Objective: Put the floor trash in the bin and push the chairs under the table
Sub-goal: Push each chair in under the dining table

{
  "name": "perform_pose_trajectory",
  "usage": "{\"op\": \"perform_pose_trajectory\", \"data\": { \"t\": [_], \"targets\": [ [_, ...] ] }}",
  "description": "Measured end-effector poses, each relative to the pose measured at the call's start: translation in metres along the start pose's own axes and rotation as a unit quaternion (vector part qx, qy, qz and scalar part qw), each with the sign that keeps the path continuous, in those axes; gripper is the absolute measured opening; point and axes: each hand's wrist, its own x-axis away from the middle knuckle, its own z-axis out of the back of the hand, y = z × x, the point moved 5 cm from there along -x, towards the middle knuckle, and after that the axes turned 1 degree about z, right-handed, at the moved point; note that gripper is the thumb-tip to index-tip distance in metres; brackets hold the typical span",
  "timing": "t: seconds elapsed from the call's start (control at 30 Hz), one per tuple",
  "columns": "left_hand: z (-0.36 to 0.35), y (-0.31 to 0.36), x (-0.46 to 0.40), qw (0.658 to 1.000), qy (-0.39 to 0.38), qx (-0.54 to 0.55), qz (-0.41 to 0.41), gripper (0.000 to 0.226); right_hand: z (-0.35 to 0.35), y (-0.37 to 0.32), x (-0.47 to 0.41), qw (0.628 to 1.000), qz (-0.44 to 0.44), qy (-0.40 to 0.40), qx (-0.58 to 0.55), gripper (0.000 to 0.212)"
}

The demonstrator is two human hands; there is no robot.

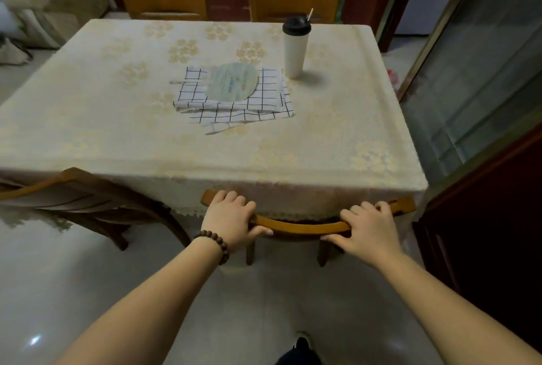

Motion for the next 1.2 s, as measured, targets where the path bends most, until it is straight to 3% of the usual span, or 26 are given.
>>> {"op": "perform_pose_trajectory", "data": {
  "t": [0.13,0.23,0.33,0.43,0.6,0.7,0.77,0.83,0.93,1.0,1.1,1.2],
  "targets": [
    [-0.006,-0.028,0.005,0.998,0.018,-0.019,-0.058,0.093,0.001,-0.032,0.015,0.998,-0.024,0.032,-0.049,0.064],
    [-0.008,-0.056,0.006,0.993,0.062,-0.037,-0.097,0.086,0.001,-0.063,0.017,0.996,-0.041,0.026,-0.079,0.066],
    [-0.008,-0.082,0.005,0.995,-0.01,-0.048,-0.086,0.092,0.0,-0.09,0.01,0.994,-0.053,0.025,-0.094,0.066],
    [-0.01,-0.092,0.003,0.997,-0.012,-0.045,-0.061,0.083,0.0,-0.1,0.003,0.994,-0.058,0.023,-0.088,0.063],
    [-0.019,-0.08,0.0,0.997,0.057,-0.025,-0.046,0.081,-0.002,-0.081,-0.006,0.997,-0.038,0.023,-0.061,0.063],
    [-0.008,-0.051,-0.013,0.995,0.093,0.0,-0.021,0.079,-0.001,-0.039,-0.023,0.999,-0.013,-0.039,-0.021,0.084],
    [-0.005,-0.028,-0.021,0.996,0.084,0.011,-0.007,0.073,-0.001,-0.008,-0.031,0.996,-0.003,-0.092,0.003,0.097],
    [-0.005,-0.015,-0.026,0.997,0.072,0.011,0.006,0.07,-0.001,0.008,-0.035,0.992,-0.006,-0.123,0.009,0.098],
    [-0.002,-0.013,-0.025,0.998,0.053,0.028,0.007,0.089,-0.001,0.006,-0.031,0.991,0.005,-0.137,-0.005,0.099],
    [0.003,-0.014,-0.021,0.995,0.058,0.079,0.023,0.104,0.005,0.01,-0.033,0.993,-0.013,-0.104,-0.061,0.096],
    [0.014,-0.005,-0.014,0.972,0.163,0.139,0.1,0.102,0.014,0.027,-0.046,0.995,-0.073,0.012,-0.071,0.085],
    [0.002,0.014,-0.021,0.962,0.157,0.157,0.158,0.102,0.004,0.03,-0.055,0.996,-0.089,0.005,-0.015,0.079]
  ]
}}
